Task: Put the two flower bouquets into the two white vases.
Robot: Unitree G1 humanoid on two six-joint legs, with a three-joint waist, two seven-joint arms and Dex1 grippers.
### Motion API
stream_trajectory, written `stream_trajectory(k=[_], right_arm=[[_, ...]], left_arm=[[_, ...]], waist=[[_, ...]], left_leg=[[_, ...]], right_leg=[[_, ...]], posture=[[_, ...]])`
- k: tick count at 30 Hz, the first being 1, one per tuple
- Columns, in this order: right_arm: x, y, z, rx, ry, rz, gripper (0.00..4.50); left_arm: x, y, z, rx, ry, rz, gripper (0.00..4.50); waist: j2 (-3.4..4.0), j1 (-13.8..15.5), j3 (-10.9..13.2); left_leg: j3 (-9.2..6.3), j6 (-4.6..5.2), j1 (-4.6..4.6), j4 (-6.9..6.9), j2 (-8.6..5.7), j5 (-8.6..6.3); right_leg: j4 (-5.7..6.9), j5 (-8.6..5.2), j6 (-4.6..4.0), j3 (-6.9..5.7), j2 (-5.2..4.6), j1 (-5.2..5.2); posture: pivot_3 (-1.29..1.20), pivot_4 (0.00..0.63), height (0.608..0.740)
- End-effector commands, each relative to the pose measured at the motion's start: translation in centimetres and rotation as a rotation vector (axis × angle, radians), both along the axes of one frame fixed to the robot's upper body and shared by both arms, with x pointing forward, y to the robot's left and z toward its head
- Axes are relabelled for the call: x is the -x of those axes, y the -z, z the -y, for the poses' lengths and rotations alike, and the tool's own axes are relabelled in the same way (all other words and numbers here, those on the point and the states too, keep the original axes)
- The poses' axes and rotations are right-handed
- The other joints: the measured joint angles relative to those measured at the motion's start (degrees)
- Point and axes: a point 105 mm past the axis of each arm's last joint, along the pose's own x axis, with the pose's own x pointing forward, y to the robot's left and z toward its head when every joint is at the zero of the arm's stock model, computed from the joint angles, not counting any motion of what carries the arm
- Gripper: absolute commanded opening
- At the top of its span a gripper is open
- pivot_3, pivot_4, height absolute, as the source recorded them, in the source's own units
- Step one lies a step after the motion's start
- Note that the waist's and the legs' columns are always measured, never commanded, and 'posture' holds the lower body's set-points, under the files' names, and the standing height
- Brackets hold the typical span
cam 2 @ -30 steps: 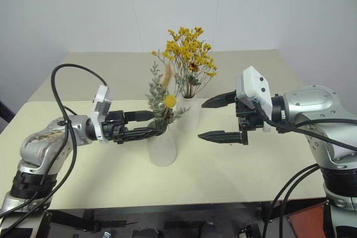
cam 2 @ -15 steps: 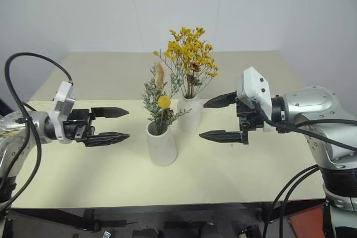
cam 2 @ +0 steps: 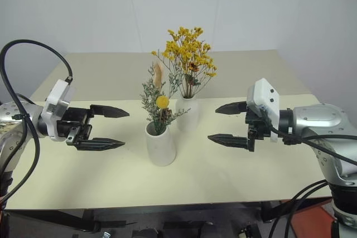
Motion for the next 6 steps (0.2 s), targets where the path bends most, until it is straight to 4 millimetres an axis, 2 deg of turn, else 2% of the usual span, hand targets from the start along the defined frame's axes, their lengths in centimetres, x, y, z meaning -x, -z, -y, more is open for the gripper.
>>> stream_trajectory(k=[1, 6], right_arm=[[0.40, -1.35, 0.45, 0.003, 0.022, 0.058, 4.50], [0.69, -1.16, 1.28, 0.015, 0.045, 0.042, 4.50]], left_arm=[[0.44, -1.40, -0.11, -0.020, 0.028, 0.065, 4.46], [0.76, -1.99, 0.23, -0.007, 0.040, 0.083, 4.46]], waist=[[0.00, -0.02, 0.00], [0.00, 0.15, 0.00]], left_leg=[[0.01, 0.00, 0.00, 0.00, 0.03, 0.00], [0.00, 0.00, 0.00, 0.00, 0.09, 0.00]], right_leg=[[-0.01, 0.00, -0.01, 0.00, 0.04, 0.00], [-0.01, 0.01, -0.01, 0.00, 0.13, 0.02]], posture=[[0.00, 0.150, 0.740], [0.00, 0.150, 0.740]])
